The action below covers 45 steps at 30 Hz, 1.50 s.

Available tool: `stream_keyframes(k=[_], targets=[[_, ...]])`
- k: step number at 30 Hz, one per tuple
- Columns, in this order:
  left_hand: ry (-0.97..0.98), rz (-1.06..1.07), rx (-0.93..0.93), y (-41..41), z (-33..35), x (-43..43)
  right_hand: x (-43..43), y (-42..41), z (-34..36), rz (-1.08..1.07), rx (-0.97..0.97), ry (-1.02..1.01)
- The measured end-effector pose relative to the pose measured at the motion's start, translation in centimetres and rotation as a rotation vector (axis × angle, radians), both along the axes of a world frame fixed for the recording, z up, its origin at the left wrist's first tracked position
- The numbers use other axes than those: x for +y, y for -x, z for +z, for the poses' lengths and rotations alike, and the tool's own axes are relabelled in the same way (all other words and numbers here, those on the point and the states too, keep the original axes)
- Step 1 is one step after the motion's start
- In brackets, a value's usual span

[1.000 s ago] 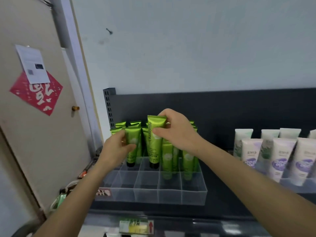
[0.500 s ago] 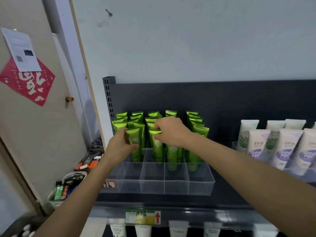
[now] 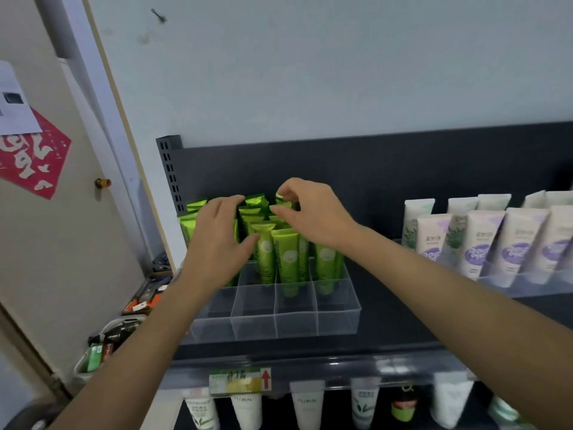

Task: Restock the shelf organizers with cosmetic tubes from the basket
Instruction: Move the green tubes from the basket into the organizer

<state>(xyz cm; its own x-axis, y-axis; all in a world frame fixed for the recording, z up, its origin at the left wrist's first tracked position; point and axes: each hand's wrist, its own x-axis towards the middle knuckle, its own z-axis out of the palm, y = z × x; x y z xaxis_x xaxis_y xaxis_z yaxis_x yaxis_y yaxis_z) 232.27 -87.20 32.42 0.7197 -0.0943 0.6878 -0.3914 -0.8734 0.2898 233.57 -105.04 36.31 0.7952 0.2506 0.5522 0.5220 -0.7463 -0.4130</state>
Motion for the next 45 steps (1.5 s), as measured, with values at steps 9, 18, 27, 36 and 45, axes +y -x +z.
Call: stream_keyframes(k=[9, 18, 27, 36, 45], targets=[[-0.132, -0.318, -0.025, 2.7, 0.1, -11.9, -11.2, 5.6, -1.6, -0.231, -0.131, -0.164], [-0.065, -0.757, 0.141, 7.3, -2.9, -27.9, -26.9, 16.0, -6.9, -0.619, -0.081, -0.181], [-0.234, -1.061, 0.378, 13.4, -10.4, -44.1, -39.7, 26.5, -15.3, -0.944, 0.13, -0.229], [-0.534, -1.096, 0.639, 16.5, -20.5, -54.7, -49.2, 35.1, -26.2, -1.218, 0.477, -0.391], [-0.778, -0.945, 0.912, 17.7, -33.0, -60.8, -53.6, 40.6, -37.4, -1.272, 0.85, -0.429]])
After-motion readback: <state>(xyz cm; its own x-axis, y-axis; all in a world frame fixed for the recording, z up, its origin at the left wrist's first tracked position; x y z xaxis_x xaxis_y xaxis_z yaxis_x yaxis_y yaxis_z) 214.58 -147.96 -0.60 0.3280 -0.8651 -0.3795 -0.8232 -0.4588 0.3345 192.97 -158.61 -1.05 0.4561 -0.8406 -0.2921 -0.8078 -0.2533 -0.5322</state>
